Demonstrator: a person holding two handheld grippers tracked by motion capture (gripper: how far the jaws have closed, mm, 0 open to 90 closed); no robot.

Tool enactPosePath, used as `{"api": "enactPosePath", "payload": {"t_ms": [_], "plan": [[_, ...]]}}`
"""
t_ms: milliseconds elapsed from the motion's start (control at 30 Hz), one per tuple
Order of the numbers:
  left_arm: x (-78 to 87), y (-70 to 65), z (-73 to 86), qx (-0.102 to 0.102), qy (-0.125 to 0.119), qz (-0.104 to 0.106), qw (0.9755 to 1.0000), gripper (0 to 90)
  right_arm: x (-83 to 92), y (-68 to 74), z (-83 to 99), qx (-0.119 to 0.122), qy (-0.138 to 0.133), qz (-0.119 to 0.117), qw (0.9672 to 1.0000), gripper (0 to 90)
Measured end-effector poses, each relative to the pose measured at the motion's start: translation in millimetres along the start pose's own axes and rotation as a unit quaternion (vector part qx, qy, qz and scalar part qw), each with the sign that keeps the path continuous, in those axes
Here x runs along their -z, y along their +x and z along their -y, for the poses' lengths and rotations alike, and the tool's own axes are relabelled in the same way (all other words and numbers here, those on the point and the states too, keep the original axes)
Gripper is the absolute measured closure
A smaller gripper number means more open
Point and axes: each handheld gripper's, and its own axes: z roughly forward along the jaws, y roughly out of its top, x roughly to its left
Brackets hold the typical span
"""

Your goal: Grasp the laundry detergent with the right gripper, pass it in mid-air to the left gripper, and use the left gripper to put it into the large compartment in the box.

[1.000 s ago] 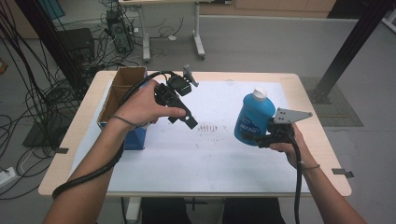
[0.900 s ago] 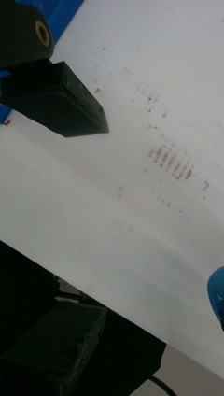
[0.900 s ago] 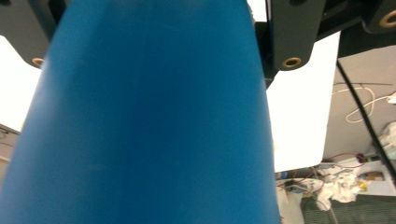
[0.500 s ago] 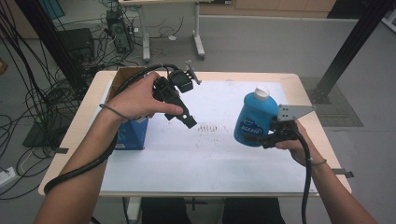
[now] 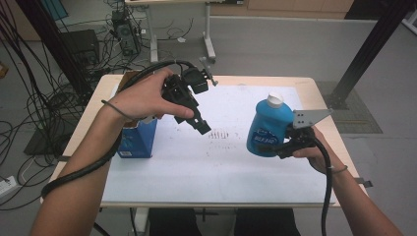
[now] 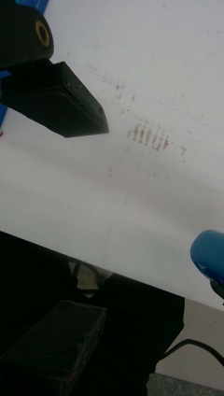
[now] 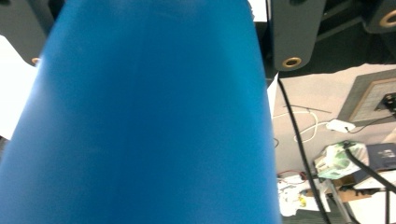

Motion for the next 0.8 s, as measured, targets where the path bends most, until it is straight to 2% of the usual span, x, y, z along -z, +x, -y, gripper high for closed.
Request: {"api": "enactPosePath", "payload": {"t_ms": [300,800], "plan": [[6.8,-5.1,-6.3,-0.022,0.002,-0.002,0.9998,11.2,-6.3,3.1,-5.6,0.005,0.005,-0.024,0.9997,40.4],[14.2,-13.5,-21.0,-0.048,0.02,-0.008,0.9986,11.1,-18.2,5.3,-15.8,0.018,0.003,-0.046,0.9988,40.4]]}}
